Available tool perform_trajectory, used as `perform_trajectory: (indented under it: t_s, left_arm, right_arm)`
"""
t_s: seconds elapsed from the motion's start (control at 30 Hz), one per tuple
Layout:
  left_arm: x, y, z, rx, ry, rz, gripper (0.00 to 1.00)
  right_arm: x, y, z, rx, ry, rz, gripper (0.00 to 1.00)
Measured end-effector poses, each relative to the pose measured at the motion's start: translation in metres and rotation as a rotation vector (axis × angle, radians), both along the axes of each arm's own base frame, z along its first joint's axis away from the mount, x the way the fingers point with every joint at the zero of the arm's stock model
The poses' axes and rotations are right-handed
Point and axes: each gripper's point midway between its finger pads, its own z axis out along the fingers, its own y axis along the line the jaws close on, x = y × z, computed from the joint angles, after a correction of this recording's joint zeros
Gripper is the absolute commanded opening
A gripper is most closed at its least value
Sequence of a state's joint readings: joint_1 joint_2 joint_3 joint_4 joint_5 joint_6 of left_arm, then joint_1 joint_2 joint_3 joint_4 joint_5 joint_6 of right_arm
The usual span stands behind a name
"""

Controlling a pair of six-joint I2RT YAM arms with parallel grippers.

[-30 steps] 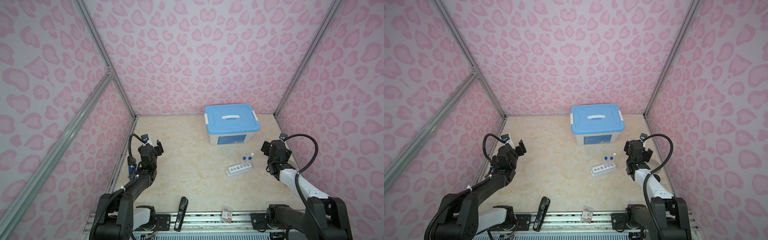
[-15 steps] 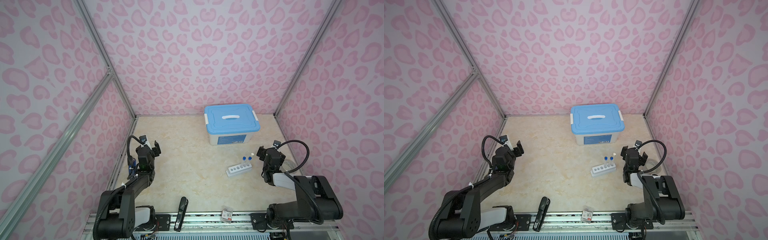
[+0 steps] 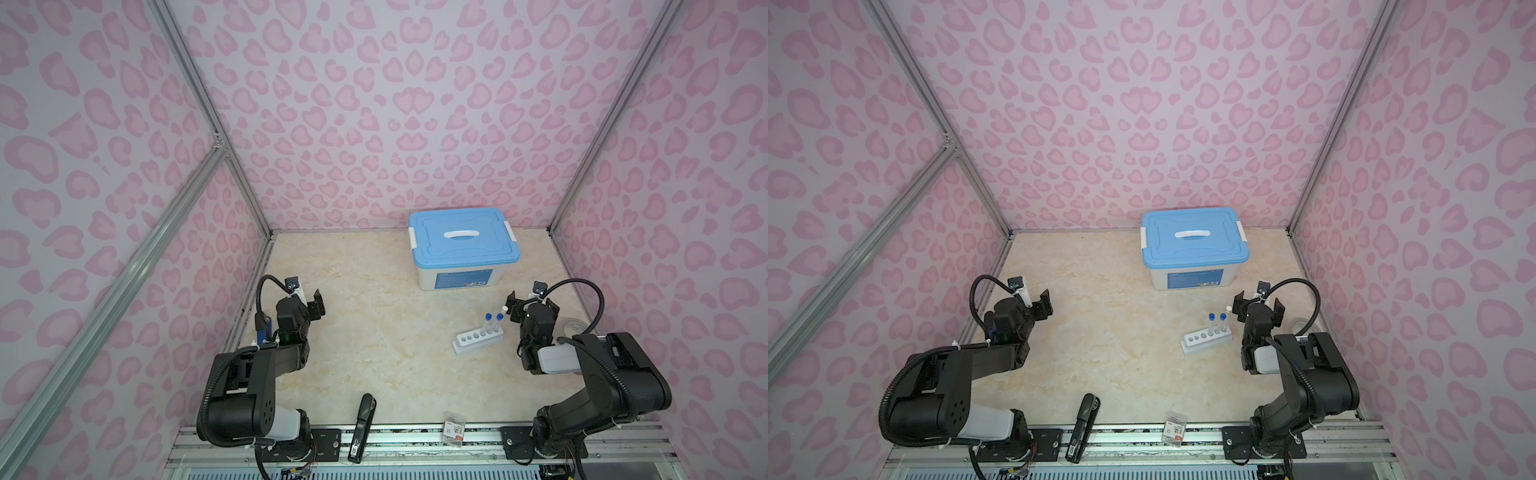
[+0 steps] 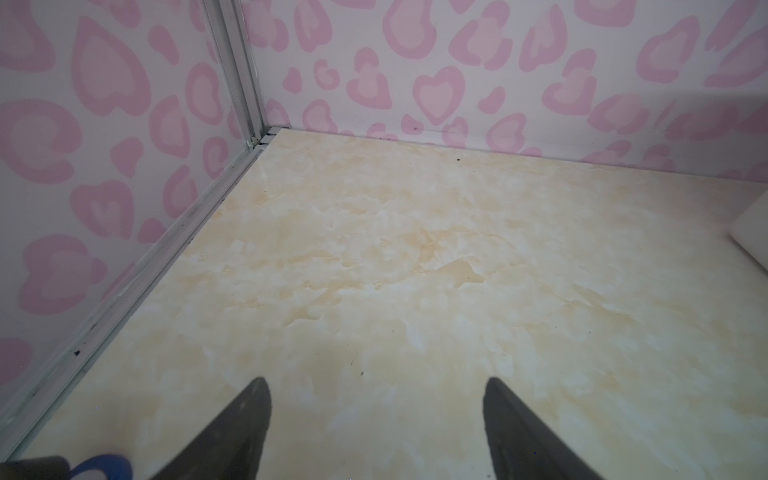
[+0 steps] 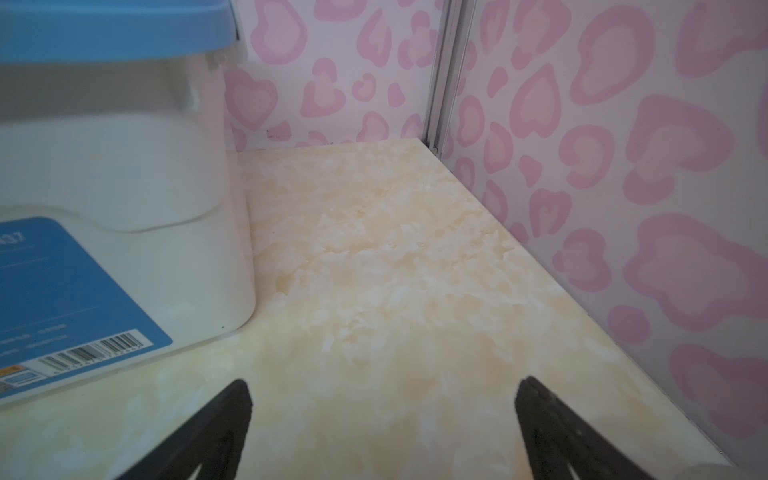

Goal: Organize the chemistry lab equipment

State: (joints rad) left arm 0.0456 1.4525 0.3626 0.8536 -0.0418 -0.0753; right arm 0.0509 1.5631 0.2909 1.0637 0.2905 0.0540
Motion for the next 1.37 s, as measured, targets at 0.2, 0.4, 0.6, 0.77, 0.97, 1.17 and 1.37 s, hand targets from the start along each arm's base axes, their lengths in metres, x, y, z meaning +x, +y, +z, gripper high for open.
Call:
perform_trajectory:
  t_s: [0.2,0.4,0.6,0.77,0.97,1.17,1.37]
  left_arm:
    - [-0.003,-0.008,-0.006,0.002,-0.002,-0.049,0.98]
    - [-0.002,-0.010,-0.002,0.004,-0.021,-0.063,0.97]
    - [-0.002,-0.011,-0.001,0.004,-0.024,-0.066,0.97]
    - [-0.001,-0.012,0.002,0.005,-0.039,-0.068,0.97]
    - [-0.001,-0.012,0.002,0.005,-0.039,-0.068,0.97]
    - [-0.001,-0.013,0.002,0.005,-0.039,-0.070,0.97]
    - [-0.001,-0.013,0.002,0.008,-0.039,-0.071,0.97]
  right_arm:
    - [0.002,0.004,0.003,-0.013,-0.008,0.017,0.99]
    - [0.002,0.003,0.003,-0.013,-0.008,0.015,0.98]
    - [0.002,0.003,0.004,-0.013,-0.010,0.013,0.98]
    - [0.002,0.003,0.003,-0.013,-0.010,0.013,0.98]
    - [0.003,0.003,0.004,-0.013,-0.010,0.013,0.98]
    - [0.003,0.003,0.004,-0.013,-0.010,0.013,0.97]
    - [0.002,-0.001,0.004,-0.012,-0.011,0.004,0.99]
